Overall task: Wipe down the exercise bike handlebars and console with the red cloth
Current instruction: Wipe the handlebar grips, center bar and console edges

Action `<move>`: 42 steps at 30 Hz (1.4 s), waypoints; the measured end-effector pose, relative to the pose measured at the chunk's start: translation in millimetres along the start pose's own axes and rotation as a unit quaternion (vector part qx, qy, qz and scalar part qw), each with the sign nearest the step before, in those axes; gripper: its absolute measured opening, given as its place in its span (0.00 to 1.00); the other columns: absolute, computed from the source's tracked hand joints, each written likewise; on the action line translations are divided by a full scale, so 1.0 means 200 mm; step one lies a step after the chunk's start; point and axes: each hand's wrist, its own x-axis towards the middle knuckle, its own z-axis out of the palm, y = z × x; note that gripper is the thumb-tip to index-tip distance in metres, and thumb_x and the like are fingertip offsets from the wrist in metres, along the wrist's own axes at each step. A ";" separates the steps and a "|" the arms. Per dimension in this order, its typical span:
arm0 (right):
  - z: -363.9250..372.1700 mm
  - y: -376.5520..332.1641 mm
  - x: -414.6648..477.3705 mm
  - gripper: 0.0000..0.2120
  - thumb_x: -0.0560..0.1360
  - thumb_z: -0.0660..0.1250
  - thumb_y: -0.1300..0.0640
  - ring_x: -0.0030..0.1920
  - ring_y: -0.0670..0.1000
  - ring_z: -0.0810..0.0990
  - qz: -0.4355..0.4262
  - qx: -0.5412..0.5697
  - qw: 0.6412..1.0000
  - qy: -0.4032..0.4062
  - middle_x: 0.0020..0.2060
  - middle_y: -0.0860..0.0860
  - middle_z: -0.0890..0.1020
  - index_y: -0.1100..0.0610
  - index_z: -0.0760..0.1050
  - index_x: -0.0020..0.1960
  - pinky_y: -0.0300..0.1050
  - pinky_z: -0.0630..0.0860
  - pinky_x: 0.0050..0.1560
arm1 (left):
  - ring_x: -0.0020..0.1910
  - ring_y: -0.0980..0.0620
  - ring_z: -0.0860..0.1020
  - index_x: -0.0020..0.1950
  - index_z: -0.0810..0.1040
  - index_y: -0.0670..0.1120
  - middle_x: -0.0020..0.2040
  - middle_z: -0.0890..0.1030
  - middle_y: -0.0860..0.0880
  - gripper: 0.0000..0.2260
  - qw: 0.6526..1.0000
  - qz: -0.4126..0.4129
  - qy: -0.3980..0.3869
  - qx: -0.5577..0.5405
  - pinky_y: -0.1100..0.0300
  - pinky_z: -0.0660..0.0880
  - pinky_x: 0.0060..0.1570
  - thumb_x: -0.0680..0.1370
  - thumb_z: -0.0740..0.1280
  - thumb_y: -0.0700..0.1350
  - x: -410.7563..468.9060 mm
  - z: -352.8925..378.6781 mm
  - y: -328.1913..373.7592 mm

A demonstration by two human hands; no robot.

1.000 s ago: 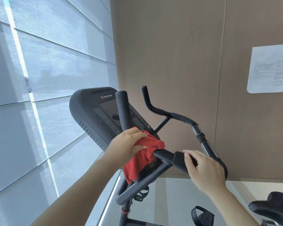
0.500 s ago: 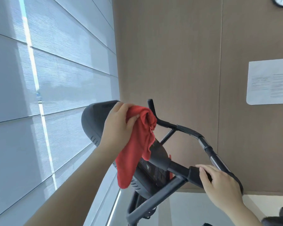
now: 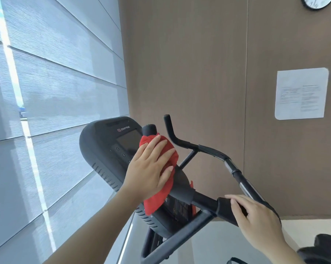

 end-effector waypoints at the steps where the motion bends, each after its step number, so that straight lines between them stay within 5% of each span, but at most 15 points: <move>1: 0.00 0.00 0.00 0.13 0.78 0.54 0.47 0.44 0.34 0.72 -0.001 0.003 1.000 0.004 0.47 0.26 0.74 0.39 0.77 0.52 0.26 0.64 0.37 | 0.73 0.46 0.60 0.68 0.72 0.50 0.69 0.71 0.47 0.21 1.000 0.007 -0.006 -0.006 0.48 0.57 0.71 0.77 0.57 0.56 -0.01 0.00 -0.01; 8: -0.01 -0.01 0.00 0.15 0.78 0.53 0.46 0.36 0.27 0.67 0.000 0.005 1.000 0.008 0.48 0.29 0.76 0.40 0.77 0.53 0.25 0.61 0.33 | 0.65 0.46 0.69 0.61 0.75 0.49 0.62 0.75 0.47 0.14 0.998 0.034 0.035 -0.034 0.50 0.65 0.64 0.79 0.59 0.51 -0.05 0.02 -0.02; 11: -0.02 -0.01 -0.01 0.14 0.78 0.53 0.47 0.38 0.30 0.70 -0.003 0.005 1.000 -0.003 0.47 0.28 0.74 0.40 0.77 0.54 0.26 0.62 0.32 | 0.58 0.46 0.74 0.57 0.74 0.49 0.57 0.77 0.48 0.09 0.996 0.049 0.059 -0.046 0.52 0.70 0.59 0.78 0.62 0.44 -0.05 0.05 0.01; 15: -0.03 -0.02 -0.01 0.12 0.77 0.56 0.48 0.41 0.35 0.70 -0.005 0.001 1.000 -0.012 0.45 0.24 0.70 0.40 0.76 0.54 0.26 0.62 0.33 | 0.56 0.47 0.73 0.57 0.75 0.48 0.55 0.77 0.47 0.15 0.995 0.076 0.052 -0.028 0.52 0.75 0.56 0.72 0.68 0.36 -0.04 0.04 -0.01; 18: -0.04 -0.02 -0.01 0.12 0.77 0.56 0.48 0.41 0.36 0.71 -0.003 0.005 1.000 -0.015 0.44 0.24 0.70 0.39 0.76 0.53 0.26 0.62 0.32 | 0.55 0.46 0.74 0.56 0.77 0.46 0.55 0.78 0.46 0.12 0.995 0.055 0.076 -0.024 0.52 0.75 0.54 0.76 0.60 0.40 0.01 -0.04 -0.03; 21: -0.05 -0.03 -0.01 0.11 0.77 0.57 0.48 0.42 0.36 0.72 -0.003 0.018 1.000 -0.011 0.43 0.22 0.69 0.39 0.76 0.52 0.25 0.62 0.32 | 0.57 0.45 0.74 0.58 0.78 0.44 0.57 0.77 0.45 0.12 0.991 -0.033 0.119 -0.044 0.52 0.74 0.57 0.75 0.63 0.40 0.09 -0.11 -0.09; 26: -0.04 -0.04 -0.01 0.10 0.76 0.59 0.48 0.39 0.36 0.72 0.001 0.025 1.000 -0.003 0.41 0.21 0.66 0.38 0.77 0.51 0.26 0.61 0.31 | 0.71 0.43 0.64 0.65 0.74 0.46 0.69 0.70 0.44 0.19 0.994 -0.092 0.042 -0.049 0.49 0.67 0.64 0.77 0.58 0.51 0.08 -0.03 -0.07; 33: -0.03 0.00 -0.01 0.11 0.76 0.57 0.47 0.42 0.37 0.72 -0.015 0.028 0.999 -0.009 0.44 0.25 0.71 0.39 0.76 0.52 0.25 0.62 0.33 | 0.66 0.47 0.68 0.57 0.79 0.45 0.59 0.77 0.45 0.10 0.997 -0.023 0.058 -0.034 0.52 0.71 0.63 0.76 0.65 0.43 0.00 0.01 -0.03; 39: -0.02 0.01 0.00 0.10 0.76 0.58 0.47 0.40 0.36 0.72 -0.014 0.028 1.000 -0.003 0.43 0.25 0.71 0.39 0.77 0.52 0.25 0.61 0.32 | 0.64 0.45 0.70 0.57 0.79 0.43 0.60 0.77 0.44 0.17 0.980 -0.147 0.096 -0.089 0.57 0.66 0.63 0.76 0.56 0.50 0.17 -0.15 -0.06; 42: -0.01 0.02 -0.01 0.10 0.75 0.59 0.49 0.40 0.37 0.72 -0.016 0.033 0.999 0.008 0.43 0.28 0.74 0.42 0.78 0.50 0.26 0.62 0.33 | 0.65 0.43 0.71 0.54 0.81 0.43 0.60 0.78 0.43 0.13 0.989 -0.118 0.079 -0.049 0.55 0.66 0.63 0.74 0.64 0.47 0.15 -0.09 -0.02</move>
